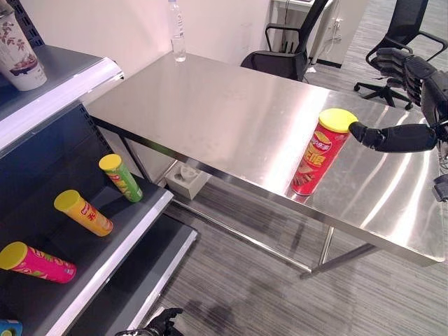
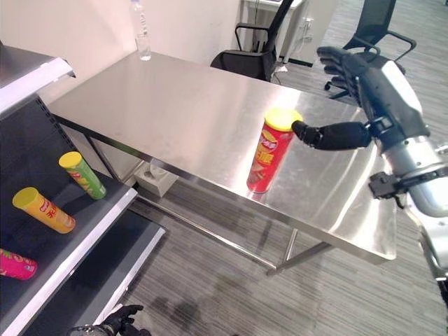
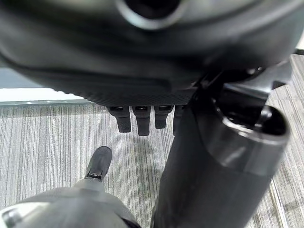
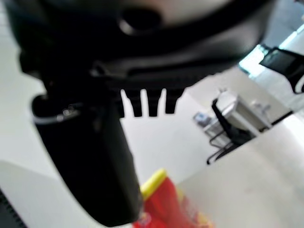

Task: Put the goods on the table back onto the shelves and tidy them up.

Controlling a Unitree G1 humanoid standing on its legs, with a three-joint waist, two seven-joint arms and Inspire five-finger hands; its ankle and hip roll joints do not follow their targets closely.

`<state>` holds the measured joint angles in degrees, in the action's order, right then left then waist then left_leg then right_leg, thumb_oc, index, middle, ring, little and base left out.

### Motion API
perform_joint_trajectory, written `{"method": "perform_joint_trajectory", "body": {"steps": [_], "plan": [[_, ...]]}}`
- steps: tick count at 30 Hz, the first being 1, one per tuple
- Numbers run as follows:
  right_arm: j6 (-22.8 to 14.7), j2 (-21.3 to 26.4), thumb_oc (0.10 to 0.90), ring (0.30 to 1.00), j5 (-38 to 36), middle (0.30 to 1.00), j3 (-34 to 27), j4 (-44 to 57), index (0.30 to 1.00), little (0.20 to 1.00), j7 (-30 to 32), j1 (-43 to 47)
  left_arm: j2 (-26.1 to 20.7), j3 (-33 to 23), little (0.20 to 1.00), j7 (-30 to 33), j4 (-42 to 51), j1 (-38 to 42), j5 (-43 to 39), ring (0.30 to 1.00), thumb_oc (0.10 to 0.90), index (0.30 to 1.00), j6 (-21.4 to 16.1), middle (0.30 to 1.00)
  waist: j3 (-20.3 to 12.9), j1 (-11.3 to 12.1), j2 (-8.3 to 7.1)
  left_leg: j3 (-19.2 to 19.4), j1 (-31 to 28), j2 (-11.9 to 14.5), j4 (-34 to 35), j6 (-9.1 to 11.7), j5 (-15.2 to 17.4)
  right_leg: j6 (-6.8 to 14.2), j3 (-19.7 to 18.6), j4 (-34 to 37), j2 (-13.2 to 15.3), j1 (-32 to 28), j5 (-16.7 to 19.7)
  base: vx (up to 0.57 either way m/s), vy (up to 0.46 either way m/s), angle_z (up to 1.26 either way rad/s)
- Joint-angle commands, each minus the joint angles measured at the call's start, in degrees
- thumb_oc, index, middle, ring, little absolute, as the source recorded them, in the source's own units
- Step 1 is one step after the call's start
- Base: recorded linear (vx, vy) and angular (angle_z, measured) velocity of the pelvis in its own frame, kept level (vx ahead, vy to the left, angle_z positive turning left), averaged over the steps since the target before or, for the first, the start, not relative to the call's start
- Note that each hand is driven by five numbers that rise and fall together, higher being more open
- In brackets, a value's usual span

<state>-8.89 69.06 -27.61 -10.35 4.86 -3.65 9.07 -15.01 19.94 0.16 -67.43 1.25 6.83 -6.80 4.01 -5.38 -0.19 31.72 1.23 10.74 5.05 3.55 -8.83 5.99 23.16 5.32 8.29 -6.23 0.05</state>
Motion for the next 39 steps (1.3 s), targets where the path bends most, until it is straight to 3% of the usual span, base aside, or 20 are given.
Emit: {"method": "perform_joint_trajectory", "body": {"steps": [1, 11, 28, 39], "plan": [[-3.2, 3.3, 0.8, 0.9, -2.8, 0.9, -0.3, 0.0, 0.9, 0.9, 0.9, 6.6, 0.1, 0.7, 0.9, -1.0, -3.6, 1.4, 0.5, 0.9, 0.8, 0.9, -1.8, 0.9, -4.1, 1.8, -1.13, 0.0, -2.7, 5.7, -0.7, 6.1, 0.4, 1.4, -3.2, -0.3, -1.7, -1.0, -2.4, 0.01, 0.001, 0.03], [-4.9, 4.0, 0.8, 0.9, -6.5, 0.9, -7.2, 1.3, 0.9, 0.9, 1.4, 4.2, -0.3, -0.9, 0.9, -0.7, -3.8, 1.0, -0.6, 0.9, 0.8, 0.9, -1.9, 0.9, -4.4, 1.6, -0.9, -0.6, -3.0, 5.6, -0.6, 6.2, 0.7, 1.4, -3.0, -0.3, -1.6, -1.3, -2.2, 0.01, -0.001, 0.01], [-6.1, 4.7, 0.8, 0.9, -10.2, 0.9, -7.6, 7.6, 0.9, 0.9, -1.1, 4.2, -0.4, -1.1, 0.9, -0.2, -3.3, 1.1, -0.3, 0.9, 0.8, 0.9, -2.0, 0.9, -4.9, 1.1, -0.41, -0.7, -3.7, 5.6, -0.6, 6.4, 0.8, 1.5, -3.0, -0.4, -1.3, -1.6, -2.2, 0.0, 0.0, 0.0], [-3.8, 4.7, 0.8, 0.9, -7.2, 0.9, -9.5, 9.2, 0.9, 0.9, -3.2, -2.7, 0.2, -1.3, 0.9, -1.2, -3.3, 0.0, 0.3, 0.9, 0.8, 0.9, -2.0, 0.9, -4.8, 1.4, -0.18, -1.3, -3.3, 5.5, -0.5, 6.3, 0.7, 1.5, -2.6, -0.3, -1.3, -1.6, -2.1, 0.0, 0.0, 0.0]]}}
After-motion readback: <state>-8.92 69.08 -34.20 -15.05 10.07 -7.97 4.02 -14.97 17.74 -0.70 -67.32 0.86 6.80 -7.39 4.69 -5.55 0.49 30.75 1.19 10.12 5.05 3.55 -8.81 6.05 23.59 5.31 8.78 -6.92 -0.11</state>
